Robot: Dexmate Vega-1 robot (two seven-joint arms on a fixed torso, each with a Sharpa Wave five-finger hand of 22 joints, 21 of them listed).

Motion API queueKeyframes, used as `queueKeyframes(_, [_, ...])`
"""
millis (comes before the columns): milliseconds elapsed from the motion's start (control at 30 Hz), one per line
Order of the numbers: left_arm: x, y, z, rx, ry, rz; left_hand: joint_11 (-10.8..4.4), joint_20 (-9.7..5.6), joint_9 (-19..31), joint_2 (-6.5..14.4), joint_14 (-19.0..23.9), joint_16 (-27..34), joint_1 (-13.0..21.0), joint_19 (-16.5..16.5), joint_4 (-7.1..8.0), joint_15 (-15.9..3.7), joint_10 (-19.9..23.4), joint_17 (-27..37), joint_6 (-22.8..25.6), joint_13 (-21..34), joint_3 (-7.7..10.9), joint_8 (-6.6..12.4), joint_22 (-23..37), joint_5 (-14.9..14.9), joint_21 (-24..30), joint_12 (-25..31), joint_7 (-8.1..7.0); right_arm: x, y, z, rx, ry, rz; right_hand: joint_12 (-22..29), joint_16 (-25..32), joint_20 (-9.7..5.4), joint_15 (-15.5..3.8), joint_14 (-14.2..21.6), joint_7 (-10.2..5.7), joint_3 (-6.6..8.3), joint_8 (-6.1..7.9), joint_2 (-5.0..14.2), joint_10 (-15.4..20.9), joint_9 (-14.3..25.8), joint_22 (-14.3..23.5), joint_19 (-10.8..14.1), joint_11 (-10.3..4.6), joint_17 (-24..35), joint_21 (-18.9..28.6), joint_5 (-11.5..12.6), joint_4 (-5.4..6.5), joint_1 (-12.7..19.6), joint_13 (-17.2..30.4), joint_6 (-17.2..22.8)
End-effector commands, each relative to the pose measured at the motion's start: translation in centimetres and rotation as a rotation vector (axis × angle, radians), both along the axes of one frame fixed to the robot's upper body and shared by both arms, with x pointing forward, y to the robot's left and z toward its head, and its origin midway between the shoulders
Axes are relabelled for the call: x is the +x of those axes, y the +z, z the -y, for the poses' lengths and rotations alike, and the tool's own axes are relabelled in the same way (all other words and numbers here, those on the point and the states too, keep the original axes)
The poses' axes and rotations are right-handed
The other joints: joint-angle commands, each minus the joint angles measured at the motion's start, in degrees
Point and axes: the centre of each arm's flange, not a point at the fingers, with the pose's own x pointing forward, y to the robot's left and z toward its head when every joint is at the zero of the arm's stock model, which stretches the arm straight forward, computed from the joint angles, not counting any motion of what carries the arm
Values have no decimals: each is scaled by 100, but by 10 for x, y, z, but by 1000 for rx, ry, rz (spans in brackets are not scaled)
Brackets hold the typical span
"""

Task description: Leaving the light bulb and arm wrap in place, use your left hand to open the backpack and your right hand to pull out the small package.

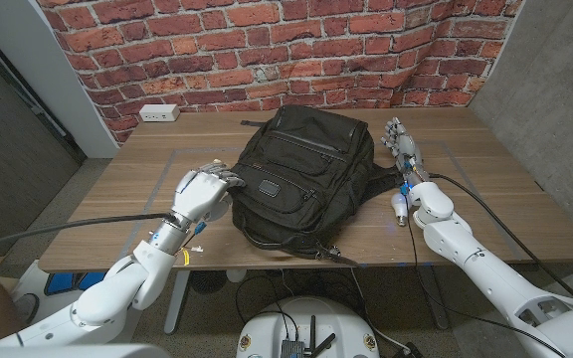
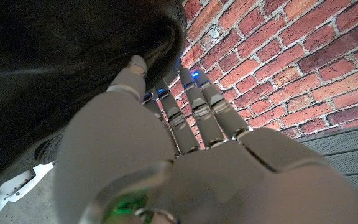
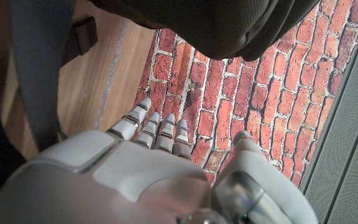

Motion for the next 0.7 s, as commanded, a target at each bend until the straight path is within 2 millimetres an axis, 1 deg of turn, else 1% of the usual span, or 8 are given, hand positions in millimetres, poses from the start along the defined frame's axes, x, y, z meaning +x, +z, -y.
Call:
queueKeyframes(33, [-1, 10, 1, -6, -7, 17, 7, -817, 8, 117, 316, 7, -75, 122, 13, -802, 344, 22, 298, 36, 77, 30, 20, -17, 59, 48, 46, 0, 0, 0, -2, -3, -3, -3, 41, -161, -243, 6, 35, 16, 4, 173, 16, 9, 9, 16, 16, -2, 22, -21, -43, -32, 5, 21])
queueKeyframes(100, [0, 11, 1, -2, -14, 21, -1, -807, 12, 179, 466, 18, -169, 189, 45, -798, 450, 25, 369, 40, 91, 27, 25, -26, 78, 40, 54, 0, -1, 0, -2, -4, -3, -3, 42, -161, -243, 7, 36, 16, 3, 174, 16, 9, 9, 17, 16, -3, 22, -20, -45, -31, 5, 20])
queueKeyframes(200, [1, 13, 1, -4, -16, 21, 0, -812, 21, 222, 777, 23, -294, 333, 13, -805, 746, 33, 540, 50, 144, 38, 32, -37, 113, 41, 45, 0, -1, 0, -5, -5, -4, -4, 43, -165, -236, 9, 35, 19, 3, 176, 14, 9, 9, 17, 11, -5, 22, -20, -49, -27, 5, 20])
queueKeyframes(300, [2, 16, 2, -2, -18, 17, -6, -811, 25, 250, 935, 33, -365, 384, 16, -806, 865, 39, 677, 54, 175, 74, 33, -40, 121, 36, 78, -1, 0, 0, -9, -6, -2, -4, 41, -171, -242, 6, 39, 20, 2, 176, 15, 9, 8, 23, 11, -6, 24, -20, -51, -26, 5, 18])
queueKeyframes(433, [4, 20, 3, -6, -15, 15, -3, -813, 29, 261, 1140, 52, -415, 429, -3, -804, 1052, 49, 743, 63, 217, 83, 32, -40, 122, 48, 64, -1, 1, 0, -11, -9, 1, -4, 42, -169, -241, 6, 42, 21, 5, 176, 14, 9, 8, 24, 14, -7, 24, -20, -54, -25, 5, 27])
queueKeyframes(700, [8, 29, 5, -4, -24, 22, -6, -823, 40, 265, 1359, 53, -455, 467, -28, -807, 1269, 51, 883, 70, 281, 129, 32, -33, 114, 52, 67, -3, 3, 1, -15, -15, 4, -4, 45, -169, -231, 12, 37, 25, 5, 182, 15, 9, 8, 21, 10, -10, 22, -20, -59, -20, 5, 28])
